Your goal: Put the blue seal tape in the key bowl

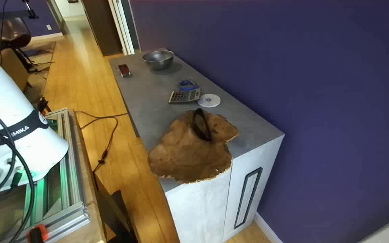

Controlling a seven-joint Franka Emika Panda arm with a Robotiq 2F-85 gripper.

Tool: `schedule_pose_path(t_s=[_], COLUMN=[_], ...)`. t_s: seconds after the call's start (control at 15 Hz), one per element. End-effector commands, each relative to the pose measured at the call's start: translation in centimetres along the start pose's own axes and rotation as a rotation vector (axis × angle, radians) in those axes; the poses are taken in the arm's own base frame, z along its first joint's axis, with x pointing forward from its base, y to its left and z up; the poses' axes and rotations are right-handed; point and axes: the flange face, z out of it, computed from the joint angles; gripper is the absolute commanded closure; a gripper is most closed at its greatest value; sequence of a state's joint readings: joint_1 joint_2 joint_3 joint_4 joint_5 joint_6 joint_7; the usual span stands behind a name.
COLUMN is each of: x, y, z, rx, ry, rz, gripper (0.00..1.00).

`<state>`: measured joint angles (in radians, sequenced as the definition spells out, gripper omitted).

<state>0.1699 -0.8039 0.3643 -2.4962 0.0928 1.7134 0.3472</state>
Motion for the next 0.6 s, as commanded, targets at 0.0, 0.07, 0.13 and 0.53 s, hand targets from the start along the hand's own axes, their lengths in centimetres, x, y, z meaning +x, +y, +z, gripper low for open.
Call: schedule_pose_path(t_s=[0.0,0.07,0.13,0.53], x=[0.0,0.0,0.0,4.0], y=[0.0,0.0,0.0,2.4], z=[-0.1,-0.1,-0.1,3.5], rx=[0.000,0.000,0.000,0.094], ry=[-0.001,-0.001,-0.001,0.083], rz=[0.000,0.000,0.000,0.065], gripper=[0.00,0.00,0.00,0.00])
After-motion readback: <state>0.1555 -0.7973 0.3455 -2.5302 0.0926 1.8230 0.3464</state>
